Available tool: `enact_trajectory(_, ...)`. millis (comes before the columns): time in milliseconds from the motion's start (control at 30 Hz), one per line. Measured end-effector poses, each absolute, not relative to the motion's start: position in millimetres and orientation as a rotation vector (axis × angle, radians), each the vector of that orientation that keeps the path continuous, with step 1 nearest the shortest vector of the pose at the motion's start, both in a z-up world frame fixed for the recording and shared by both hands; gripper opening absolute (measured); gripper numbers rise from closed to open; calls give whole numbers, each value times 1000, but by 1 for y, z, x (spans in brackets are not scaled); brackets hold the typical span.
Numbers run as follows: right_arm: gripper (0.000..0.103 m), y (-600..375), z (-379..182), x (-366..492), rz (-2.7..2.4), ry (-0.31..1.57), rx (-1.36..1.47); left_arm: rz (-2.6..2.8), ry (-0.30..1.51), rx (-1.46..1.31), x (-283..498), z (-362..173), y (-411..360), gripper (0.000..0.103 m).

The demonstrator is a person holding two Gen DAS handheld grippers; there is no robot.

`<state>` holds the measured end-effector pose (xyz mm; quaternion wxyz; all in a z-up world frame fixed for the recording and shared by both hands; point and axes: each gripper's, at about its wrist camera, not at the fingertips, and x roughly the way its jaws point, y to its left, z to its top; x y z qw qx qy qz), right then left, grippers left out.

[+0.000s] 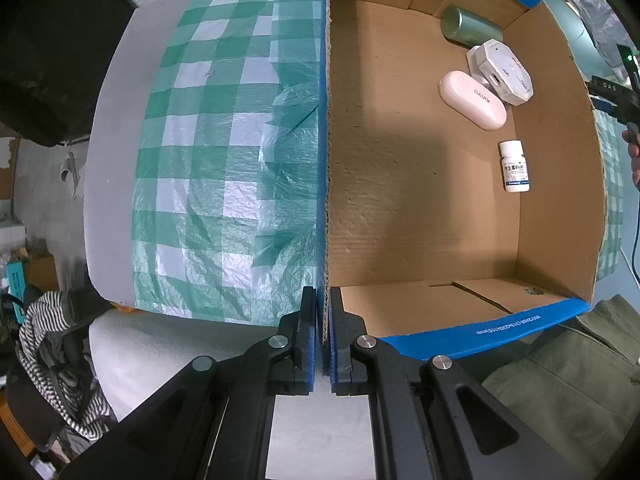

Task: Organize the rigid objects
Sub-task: 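Move the right gripper back over the round white puck, then close the right gripper on the round white puck and lift it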

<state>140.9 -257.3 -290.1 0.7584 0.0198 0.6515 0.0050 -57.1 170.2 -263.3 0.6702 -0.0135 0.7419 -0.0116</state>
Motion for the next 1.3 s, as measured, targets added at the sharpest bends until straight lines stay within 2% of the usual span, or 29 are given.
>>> enact_trajectory(500, 67, -267, -309, 131, 5, 1479, 49, -19, 1676, -32, -57, -262, 171, 5)
enact_trajectory(933, 67, -266, -313, 128, 33, 1452, 42, -20, 1677, -27, -58, -262, 170, 5)
enact_trajectory(1000, 62, -262, -313, 128, 20, 1452, 12, -20, 1678, -28, -58, -262, 170, 5)
enact_trajectory(1300, 62, -260, -299, 115, 47, 1399, 13, -21, 1674, -31, -58, -262, 169, 5)
